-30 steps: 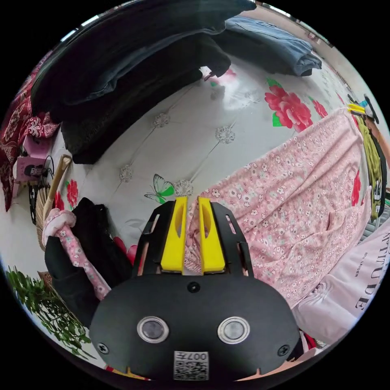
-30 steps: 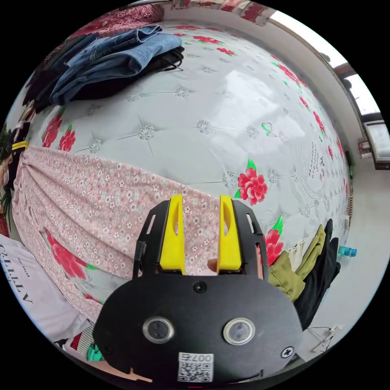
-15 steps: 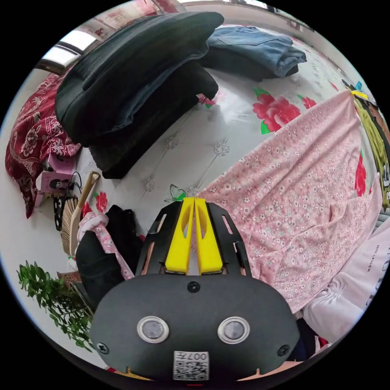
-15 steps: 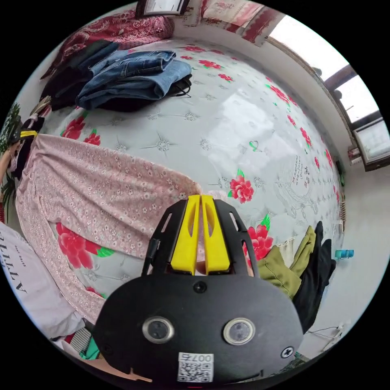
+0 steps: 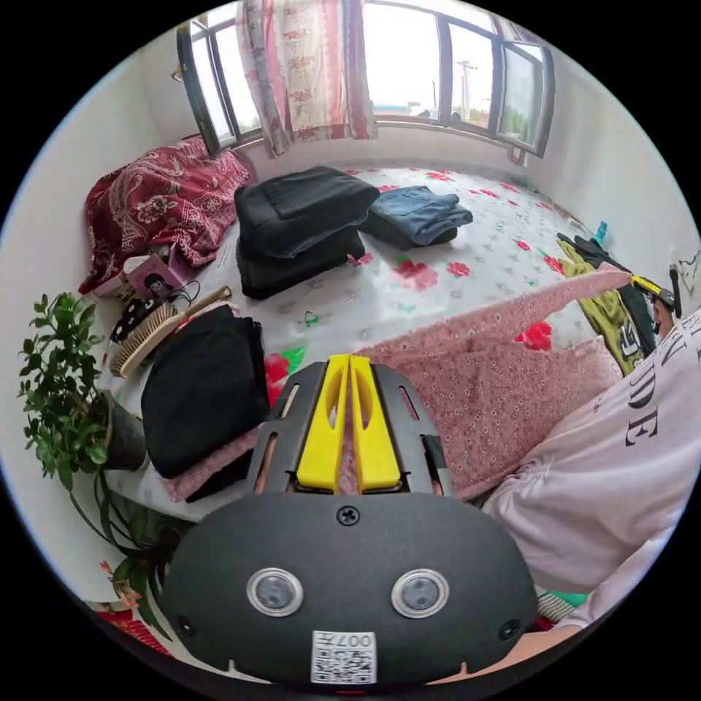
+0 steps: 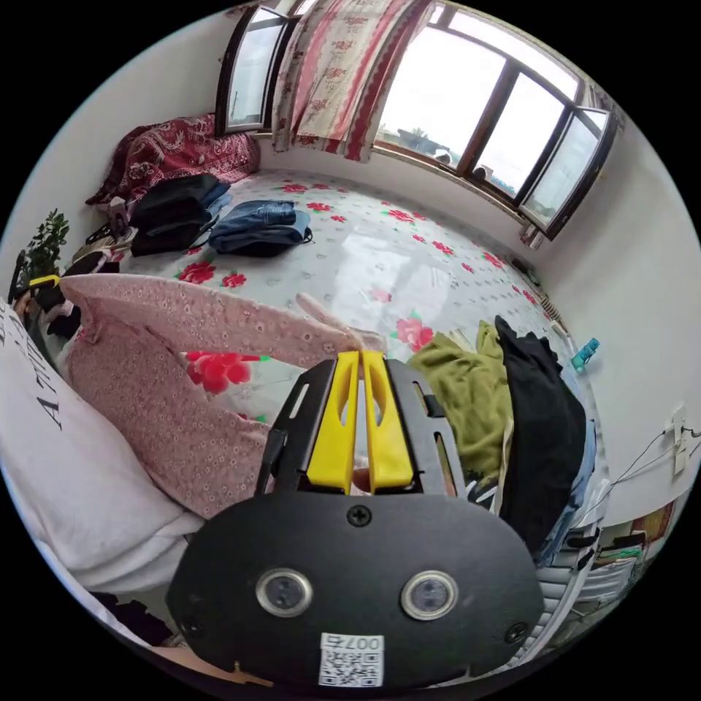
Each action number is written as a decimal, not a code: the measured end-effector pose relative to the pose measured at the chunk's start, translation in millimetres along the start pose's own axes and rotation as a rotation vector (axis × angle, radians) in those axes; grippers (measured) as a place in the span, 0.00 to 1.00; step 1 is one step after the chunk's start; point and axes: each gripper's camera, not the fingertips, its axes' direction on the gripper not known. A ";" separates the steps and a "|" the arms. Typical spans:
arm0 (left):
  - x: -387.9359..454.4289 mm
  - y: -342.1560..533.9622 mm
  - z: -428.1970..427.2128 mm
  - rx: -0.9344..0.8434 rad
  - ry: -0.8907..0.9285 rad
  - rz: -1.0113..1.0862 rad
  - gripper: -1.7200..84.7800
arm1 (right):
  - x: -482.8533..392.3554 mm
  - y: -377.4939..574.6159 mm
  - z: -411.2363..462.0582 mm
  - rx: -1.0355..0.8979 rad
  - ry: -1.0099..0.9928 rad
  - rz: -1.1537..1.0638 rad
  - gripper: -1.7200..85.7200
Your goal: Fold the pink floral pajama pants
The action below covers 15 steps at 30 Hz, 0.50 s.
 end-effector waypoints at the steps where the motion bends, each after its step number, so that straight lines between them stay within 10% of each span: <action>1: 1.9 12.6 5.0 -0.027 0.010 -0.022 0.01 | -10.2 28.9 15.9 -0.096 0.004 0.014 0.02; 7: 13.1 93.8 102.8 -0.343 0.059 -0.189 0.01 | -37.3 123.2 115.4 -0.461 -0.107 0.094 0.02; 15: 17.4 34.6 29.2 -0.084 0.003 -0.090 0.01 | 16.5 82.5 16.5 -0.114 -0.132 0.146 0.02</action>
